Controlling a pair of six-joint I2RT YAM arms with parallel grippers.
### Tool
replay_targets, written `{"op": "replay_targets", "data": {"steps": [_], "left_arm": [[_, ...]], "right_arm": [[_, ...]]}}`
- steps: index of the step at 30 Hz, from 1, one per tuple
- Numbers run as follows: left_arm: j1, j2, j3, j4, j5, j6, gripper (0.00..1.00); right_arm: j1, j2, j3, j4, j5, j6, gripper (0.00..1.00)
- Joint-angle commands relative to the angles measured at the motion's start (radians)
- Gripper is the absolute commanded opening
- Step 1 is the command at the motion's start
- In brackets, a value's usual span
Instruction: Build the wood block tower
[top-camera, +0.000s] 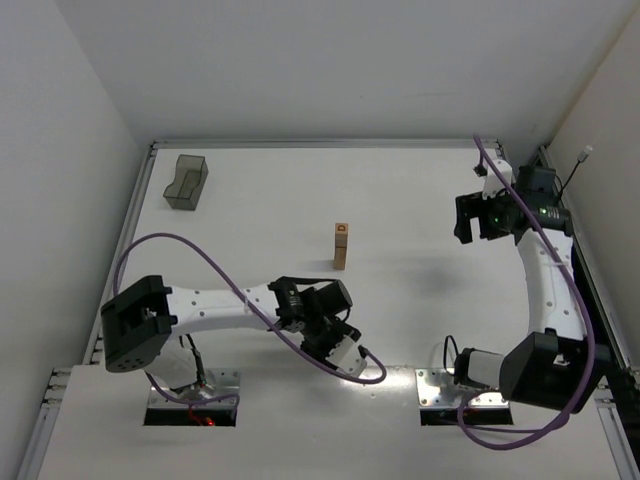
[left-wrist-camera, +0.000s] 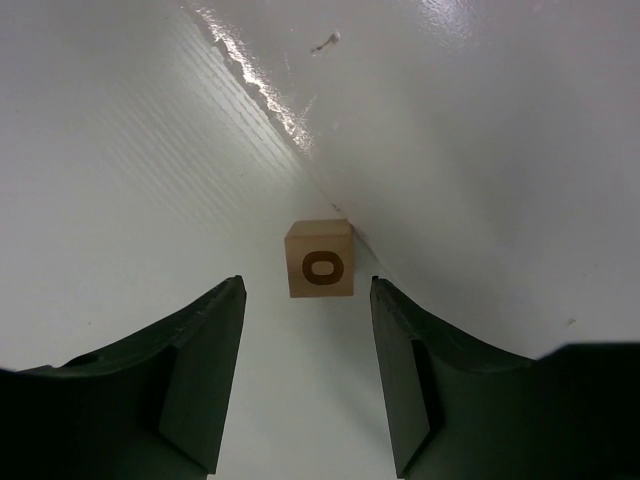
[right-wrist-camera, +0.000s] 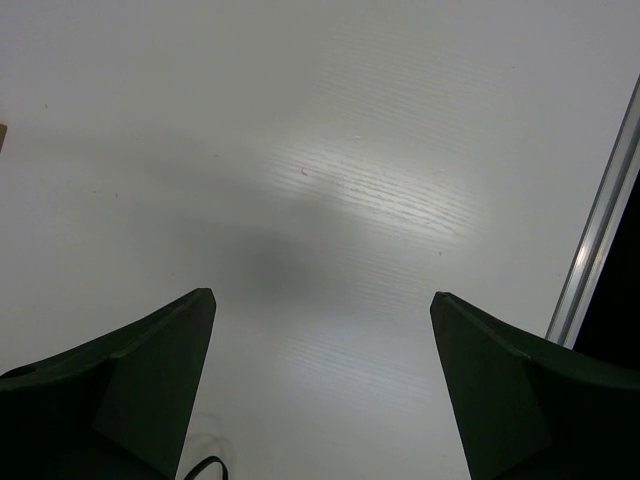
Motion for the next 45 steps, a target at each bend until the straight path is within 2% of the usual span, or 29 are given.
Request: {"op": "replay_targets", "data": {"steps": [1, 22, 35, 38, 39, 42, 45], "left_arm": [[0.010, 0.013, 0.032, -0.020, 0.064, 0.057, 0.49], [0.058, 0.163, 0.071, -0.019, 0.084, 0.067, 0.48], [0.049, 0.163, 0.062, -0.010, 0.093, 0.079, 0.31], [0.049, 0.163, 0.062, 0.000, 0.084, 0.079, 0.18], [0.049, 0.154, 0.062, 0.000, 0.074, 0.079, 0.11], [0.049, 0.154, 0.085, 0.000, 0.051, 0.002, 0.00], [0.038, 0.108, 0.099, 0.032, 0.060, -0.181, 0.00]], "right_arm": [[-0.012, 0.006, 0.041, -0.004, -0.049, 0.007, 0.86], [-0.039, 0.043, 0.050, -0.013, -0.068, -0.012, 0.86], [-0.058, 0.052, 0.041, -0.013, -0.077, -0.021, 0.86], [-0.058, 0.052, 0.041, -0.013, -0.077, -0.021, 0.86], [-0.058, 0.052, 0.041, -0.013, -0.077, -0.021, 0.86], [-0.058, 0.052, 0.041, -0.013, -0.103, -0.021, 0.86], [-0.058, 0.061, 0.050, -0.022, -0.141, -0.021, 0.86]]}}
